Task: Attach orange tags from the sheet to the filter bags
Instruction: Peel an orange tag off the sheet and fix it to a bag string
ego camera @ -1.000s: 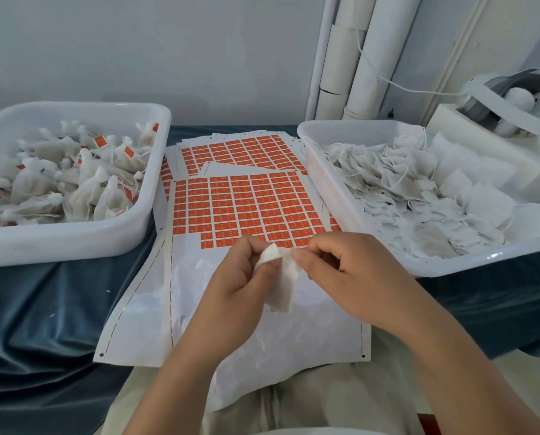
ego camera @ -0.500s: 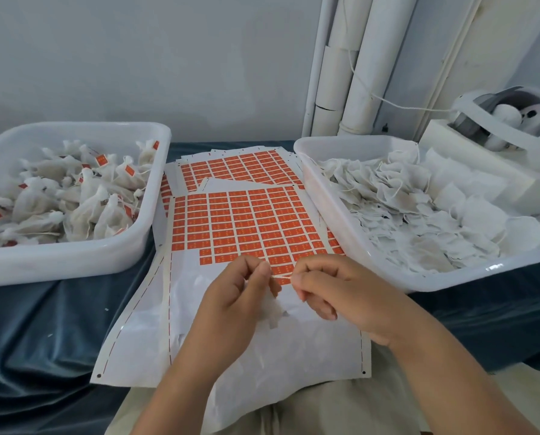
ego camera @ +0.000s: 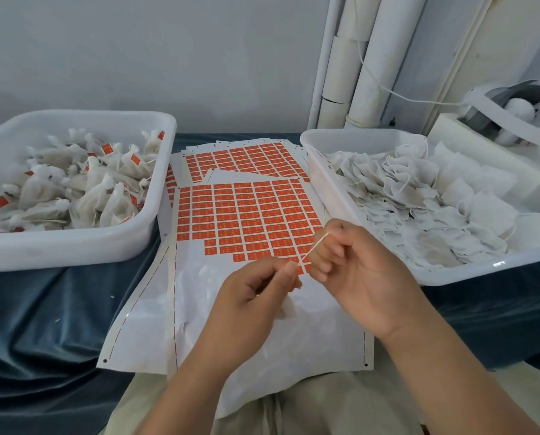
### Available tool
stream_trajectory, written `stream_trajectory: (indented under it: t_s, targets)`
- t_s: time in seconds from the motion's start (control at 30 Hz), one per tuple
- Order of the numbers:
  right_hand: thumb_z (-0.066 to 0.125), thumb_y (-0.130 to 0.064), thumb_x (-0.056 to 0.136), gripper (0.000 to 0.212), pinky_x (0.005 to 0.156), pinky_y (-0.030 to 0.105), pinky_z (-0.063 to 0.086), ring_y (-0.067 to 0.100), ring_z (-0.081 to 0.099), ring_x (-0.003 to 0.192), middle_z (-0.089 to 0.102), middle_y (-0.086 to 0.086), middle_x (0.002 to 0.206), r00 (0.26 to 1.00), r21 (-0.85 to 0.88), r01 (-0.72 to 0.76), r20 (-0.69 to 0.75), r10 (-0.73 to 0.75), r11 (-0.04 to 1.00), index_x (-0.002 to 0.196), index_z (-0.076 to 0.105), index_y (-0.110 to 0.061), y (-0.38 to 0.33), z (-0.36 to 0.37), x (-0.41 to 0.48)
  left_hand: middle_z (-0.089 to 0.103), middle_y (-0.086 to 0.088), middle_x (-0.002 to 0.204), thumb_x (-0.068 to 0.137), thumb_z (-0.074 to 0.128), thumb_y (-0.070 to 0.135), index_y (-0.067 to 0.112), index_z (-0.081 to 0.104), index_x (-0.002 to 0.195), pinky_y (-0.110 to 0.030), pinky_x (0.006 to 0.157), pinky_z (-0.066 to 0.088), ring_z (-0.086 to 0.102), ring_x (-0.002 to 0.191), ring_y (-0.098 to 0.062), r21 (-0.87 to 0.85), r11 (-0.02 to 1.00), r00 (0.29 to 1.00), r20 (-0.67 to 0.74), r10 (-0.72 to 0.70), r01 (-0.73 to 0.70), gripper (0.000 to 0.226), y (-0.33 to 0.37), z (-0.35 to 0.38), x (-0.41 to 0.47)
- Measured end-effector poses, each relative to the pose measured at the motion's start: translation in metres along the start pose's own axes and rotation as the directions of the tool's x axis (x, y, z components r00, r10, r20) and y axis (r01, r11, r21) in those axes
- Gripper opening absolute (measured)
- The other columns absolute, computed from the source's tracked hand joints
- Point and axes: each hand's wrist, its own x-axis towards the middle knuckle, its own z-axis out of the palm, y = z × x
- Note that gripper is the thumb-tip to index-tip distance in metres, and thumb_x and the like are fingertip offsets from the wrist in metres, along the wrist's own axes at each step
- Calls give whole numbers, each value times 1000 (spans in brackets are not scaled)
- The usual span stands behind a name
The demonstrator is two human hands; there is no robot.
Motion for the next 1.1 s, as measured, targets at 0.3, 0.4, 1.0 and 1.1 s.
stream_trajectory:
  t_s: [0.3, 0.4, 1.0, 1.1]
  targets:
    - [56, -29, 94, 30, 79, 33, 57, 22, 68, 99, 70, 8, 102, 999, -48, -24, -49, 22, 999, 66, 63, -21, -7, -2, 2, 71, 8, 87, 98, 56, 56, 37, 77, 94, -18, 70, 54, 64, 77, -8, -29, 995, 981, 171, -94, 100, 29, 4, -10, -1]
    - [58, -37, 93, 29, 83, 35, 54, 20, 63, 86, 63, 6, 86, 993, -338, 36, -96, -72, 941, 72, 62, -18, -11, -9, 0, 71, 11, 87, 97, 49, 60, 40, 73, 89, -19, 70, 54, 65, 78, -8, 132, 988, 979, 178, -99, 76, 33, 0, -11, 1]
    - [54, -57, 96, 34, 76, 44, 55, 18, 52, 63, 52, 0, 66, 954, -577, 75, -197, -228, 813, 93, 72, -28, -6, -13, -1, 64, 25, 133, 104, 45, 58, 44, 74, 98, -14, 91, 49, 55, 129, 0, -41, 998, 977, 205, 54, -47, 32, 0, -15, 1]
    - [54, -58, 96, 30, 71, 36, 57, 17, 59, 65, 60, 3, 71, 986, -735, 61, -62, -156, 675, 100, 74, -35, -1, -8, -3, 55, 26, 148, 107, 48, 48, 38, 78, 106, -30, 110, 38, 43, 144, -1, -111, 989, 977, 178, 117, -99, 31, 0, -11, 1]
